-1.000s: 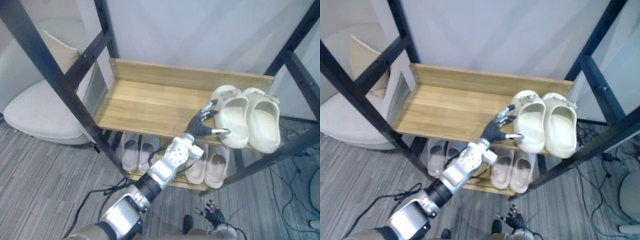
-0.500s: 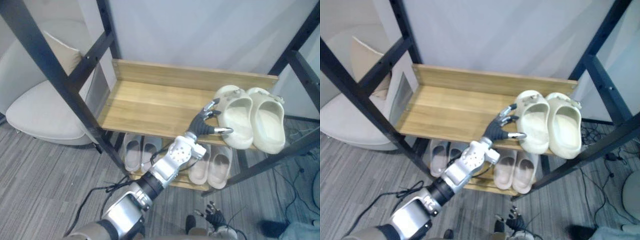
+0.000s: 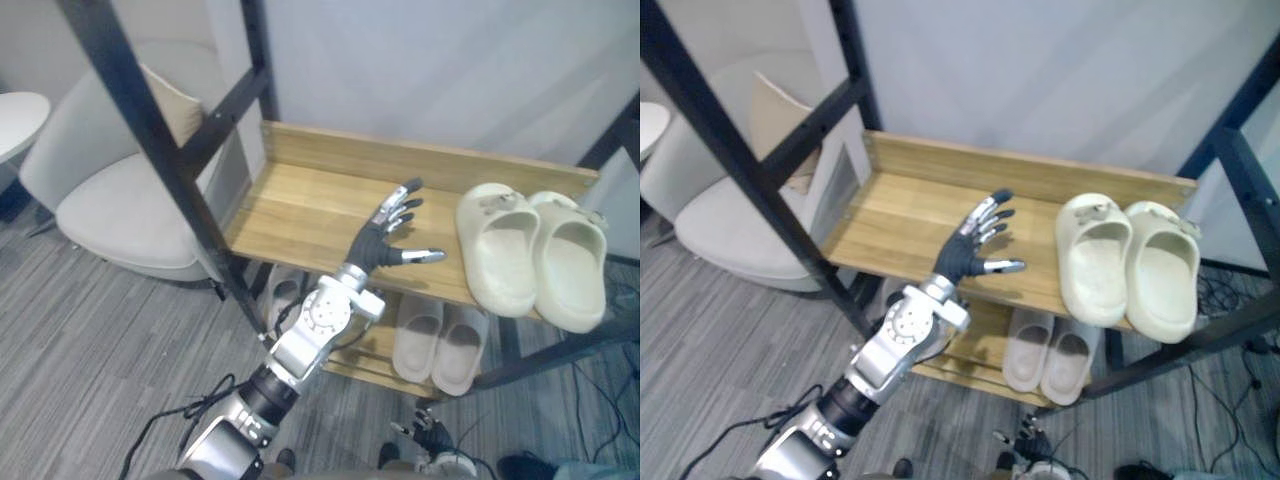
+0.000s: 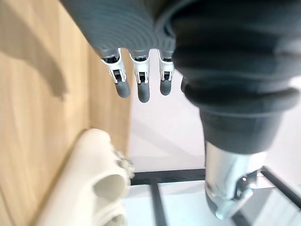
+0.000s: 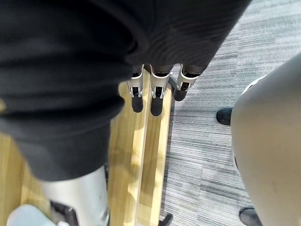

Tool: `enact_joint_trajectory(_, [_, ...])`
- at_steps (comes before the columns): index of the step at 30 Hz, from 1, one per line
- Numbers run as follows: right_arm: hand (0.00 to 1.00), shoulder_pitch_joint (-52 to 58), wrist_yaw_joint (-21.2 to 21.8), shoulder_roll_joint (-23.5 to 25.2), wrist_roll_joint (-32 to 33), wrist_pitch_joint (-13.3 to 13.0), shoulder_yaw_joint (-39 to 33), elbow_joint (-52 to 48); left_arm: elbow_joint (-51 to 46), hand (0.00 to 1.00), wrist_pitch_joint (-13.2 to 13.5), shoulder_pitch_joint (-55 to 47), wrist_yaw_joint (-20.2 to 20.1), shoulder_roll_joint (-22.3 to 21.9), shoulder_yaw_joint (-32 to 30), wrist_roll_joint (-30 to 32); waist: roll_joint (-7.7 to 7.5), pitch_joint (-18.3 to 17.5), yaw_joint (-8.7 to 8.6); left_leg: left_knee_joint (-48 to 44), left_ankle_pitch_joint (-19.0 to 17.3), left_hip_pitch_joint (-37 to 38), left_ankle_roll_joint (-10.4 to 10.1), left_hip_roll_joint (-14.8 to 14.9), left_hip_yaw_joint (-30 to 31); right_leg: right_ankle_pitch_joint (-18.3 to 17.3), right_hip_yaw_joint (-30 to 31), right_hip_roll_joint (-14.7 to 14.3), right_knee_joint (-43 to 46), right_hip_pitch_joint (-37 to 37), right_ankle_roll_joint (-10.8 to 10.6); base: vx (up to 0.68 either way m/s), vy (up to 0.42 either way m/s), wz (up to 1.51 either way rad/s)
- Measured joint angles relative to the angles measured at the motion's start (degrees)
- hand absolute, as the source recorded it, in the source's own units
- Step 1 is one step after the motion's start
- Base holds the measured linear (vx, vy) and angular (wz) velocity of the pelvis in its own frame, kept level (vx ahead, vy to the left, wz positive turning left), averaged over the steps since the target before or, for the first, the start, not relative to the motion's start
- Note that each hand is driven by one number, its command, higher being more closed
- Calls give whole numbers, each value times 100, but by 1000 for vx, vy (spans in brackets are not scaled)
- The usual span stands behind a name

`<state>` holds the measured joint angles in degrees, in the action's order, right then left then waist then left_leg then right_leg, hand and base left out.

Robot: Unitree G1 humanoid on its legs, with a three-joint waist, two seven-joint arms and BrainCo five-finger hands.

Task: Organize the slippers on the shoe rack

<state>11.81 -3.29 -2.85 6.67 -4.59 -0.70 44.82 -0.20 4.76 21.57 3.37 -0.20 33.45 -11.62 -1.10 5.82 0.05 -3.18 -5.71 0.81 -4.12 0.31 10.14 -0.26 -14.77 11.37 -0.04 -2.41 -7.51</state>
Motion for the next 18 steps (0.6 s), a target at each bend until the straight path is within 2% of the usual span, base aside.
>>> enact_joint_trajectory(6, [0, -74, 21, -63, -5, -2, 151, 186, -390, 0, 2, -1000, -576, 212, 733, -407, 19, -174, 47, -32, 4, 15, -4, -14, 252, -86, -247, 3, 38, -158, 4, -16, -15, 21])
enact_joint_trajectory(11, [0, -216, 8, -70, -213, -5, 193, 359, -467, 0, 1, -1684, -1017, 745, 1034, -771, 47, -251, 72, -21, 5, 39, -7, 27, 272, -47, -236, -64, -24, -177, 70, -4, -6, -2])
enact_joint_trajectory(15, [0, -287, 13, -121, -221, -7, 322, 370, 122, 0, -17, -2465, -1158, 1049, 623, -838, 72, -294, 66, 16, 4, 168, -9, 38, 268, 46, -244, -110, -252, -388, 92, -25, -5, -3])
enact_joint_trajectory(16, [0, -297, 20, -112, -223, -7, 372, 373, 1488, 0, -46, -2994, -1030, 1079, -348, -655, 43, -294, 88, 19, 5, 174, -9, 44, 271, 140, -250, -149, -438, -482, 121, -69, -2, 0])
enact_joint_trajectory(18, [0, -294, 20, -112, -223, -7, 378, 385, 1580, 0, -54, -3075, -941, 1086, -397, -533, 25, -297, 87, 23, 5, 174, -9, 44, 270, 141, -248, -149, -441, -481, 120, -33, 1, 0])
